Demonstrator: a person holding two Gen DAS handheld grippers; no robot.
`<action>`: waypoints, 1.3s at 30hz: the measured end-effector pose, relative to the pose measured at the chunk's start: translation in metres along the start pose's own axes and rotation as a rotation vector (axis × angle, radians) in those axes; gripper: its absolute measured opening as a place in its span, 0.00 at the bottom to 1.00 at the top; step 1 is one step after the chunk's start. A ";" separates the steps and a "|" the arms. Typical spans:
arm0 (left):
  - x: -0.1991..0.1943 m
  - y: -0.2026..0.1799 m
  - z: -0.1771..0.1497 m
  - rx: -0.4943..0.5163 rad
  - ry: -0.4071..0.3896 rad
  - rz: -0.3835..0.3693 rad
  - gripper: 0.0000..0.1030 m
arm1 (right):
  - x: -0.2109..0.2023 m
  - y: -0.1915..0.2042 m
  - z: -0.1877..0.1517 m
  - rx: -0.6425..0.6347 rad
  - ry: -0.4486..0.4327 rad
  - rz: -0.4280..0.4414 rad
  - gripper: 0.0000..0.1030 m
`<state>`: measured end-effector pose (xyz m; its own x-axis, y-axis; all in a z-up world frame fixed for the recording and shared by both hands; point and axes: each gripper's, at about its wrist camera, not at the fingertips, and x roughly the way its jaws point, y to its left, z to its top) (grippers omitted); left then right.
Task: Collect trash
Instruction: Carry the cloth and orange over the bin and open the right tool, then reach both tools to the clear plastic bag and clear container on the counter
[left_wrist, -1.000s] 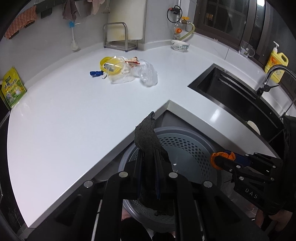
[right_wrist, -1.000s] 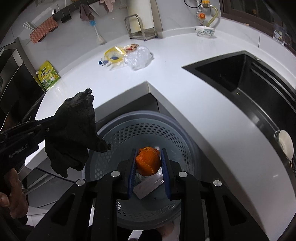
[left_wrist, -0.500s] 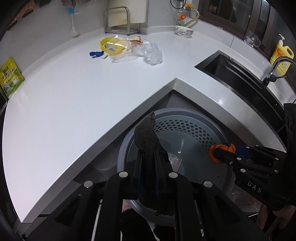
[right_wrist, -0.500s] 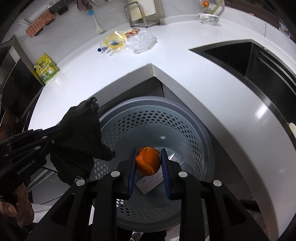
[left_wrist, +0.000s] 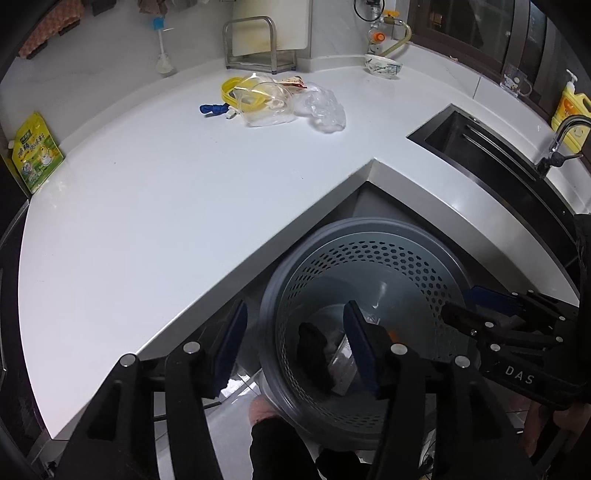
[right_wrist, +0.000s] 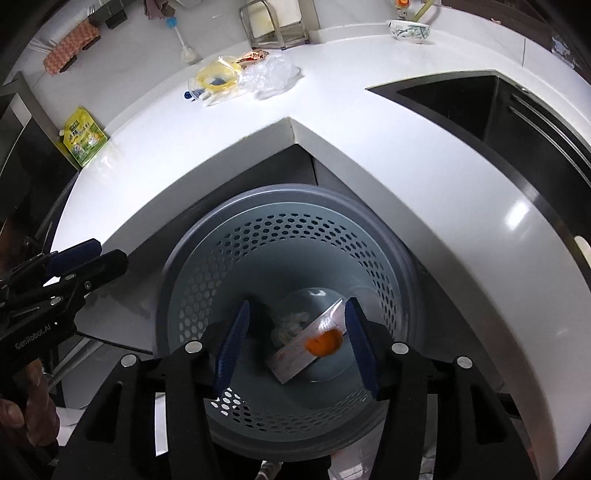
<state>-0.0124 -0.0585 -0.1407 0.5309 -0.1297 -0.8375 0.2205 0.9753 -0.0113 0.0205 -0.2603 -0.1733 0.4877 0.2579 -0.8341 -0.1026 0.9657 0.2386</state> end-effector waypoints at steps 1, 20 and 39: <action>0.000 0.001 0.000 -0.001 0.001 0.004 0.52 | 0.000 0.000 0.000 -0.001 -0.001 -0.002 0.50; -0.022 0.008 0.015 -0.029 -0.047 0.018 0.56 | -0.013 0.003 0.012 -0.001 -0.019 0.016 0.50; -0.053 0.034 0.067 -0.064 -0.158 0.045 0.70 | -0.044 0.025 0.064 -0.027 -0.133 0.019 0.54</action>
<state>0.0220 -0.0303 -0.0596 0.6622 -0.1070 -0.7416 0.1436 0.9895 -0.0145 0.0517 -0.2500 -0.0988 0.5956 0.2718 -0.7559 -0.1357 0.9615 0.2388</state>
